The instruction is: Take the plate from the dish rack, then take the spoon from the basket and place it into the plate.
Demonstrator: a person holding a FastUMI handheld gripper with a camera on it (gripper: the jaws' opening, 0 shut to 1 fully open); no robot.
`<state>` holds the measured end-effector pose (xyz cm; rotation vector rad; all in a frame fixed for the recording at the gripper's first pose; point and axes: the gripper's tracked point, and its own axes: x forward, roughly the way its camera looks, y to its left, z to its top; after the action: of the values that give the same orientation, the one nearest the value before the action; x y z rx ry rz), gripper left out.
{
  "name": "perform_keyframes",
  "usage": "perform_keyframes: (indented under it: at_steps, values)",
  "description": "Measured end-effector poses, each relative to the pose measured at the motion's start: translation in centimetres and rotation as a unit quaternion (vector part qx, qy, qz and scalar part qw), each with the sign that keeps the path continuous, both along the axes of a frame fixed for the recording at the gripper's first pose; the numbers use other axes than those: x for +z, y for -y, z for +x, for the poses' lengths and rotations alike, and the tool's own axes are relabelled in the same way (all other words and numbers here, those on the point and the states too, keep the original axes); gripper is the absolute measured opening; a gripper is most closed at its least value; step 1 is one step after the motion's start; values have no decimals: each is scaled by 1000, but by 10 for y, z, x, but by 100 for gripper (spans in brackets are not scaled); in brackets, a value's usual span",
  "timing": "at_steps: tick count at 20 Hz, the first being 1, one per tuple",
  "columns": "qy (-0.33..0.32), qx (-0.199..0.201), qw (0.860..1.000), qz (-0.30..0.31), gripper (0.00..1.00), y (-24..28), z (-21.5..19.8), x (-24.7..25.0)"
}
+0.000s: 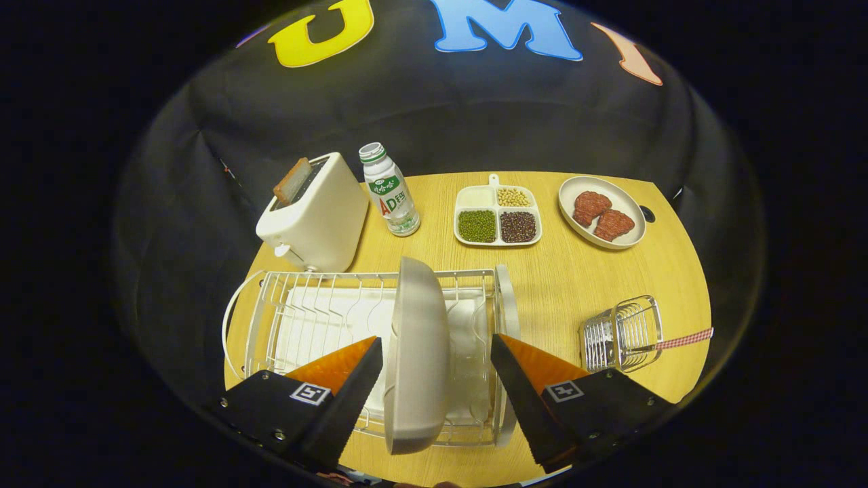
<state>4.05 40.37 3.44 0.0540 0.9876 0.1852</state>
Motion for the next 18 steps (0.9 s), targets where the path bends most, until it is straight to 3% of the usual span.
perform_keyframes:
  at_steps: [1, 2, 3, 5, 10, 14, 18]
  values:
    - [-6, 0, 1000, -13, 99, 1, 1, -2]
    - [-15, 3, 1000, -26, 83, 1, 0, -13]
    - [-22, 4, 999, -31, 74, -1, 1, -18]
    - [-23, -15, 999, -46, 32, 2, 7, -29]
    - [-19, -27, 994, -106, 29, 6, 0, 3]
    - [7, -13, 986, -167, 29, 7, 7, 22]
    - [19, -3, 987, -162, 29, 11, 0, 40]
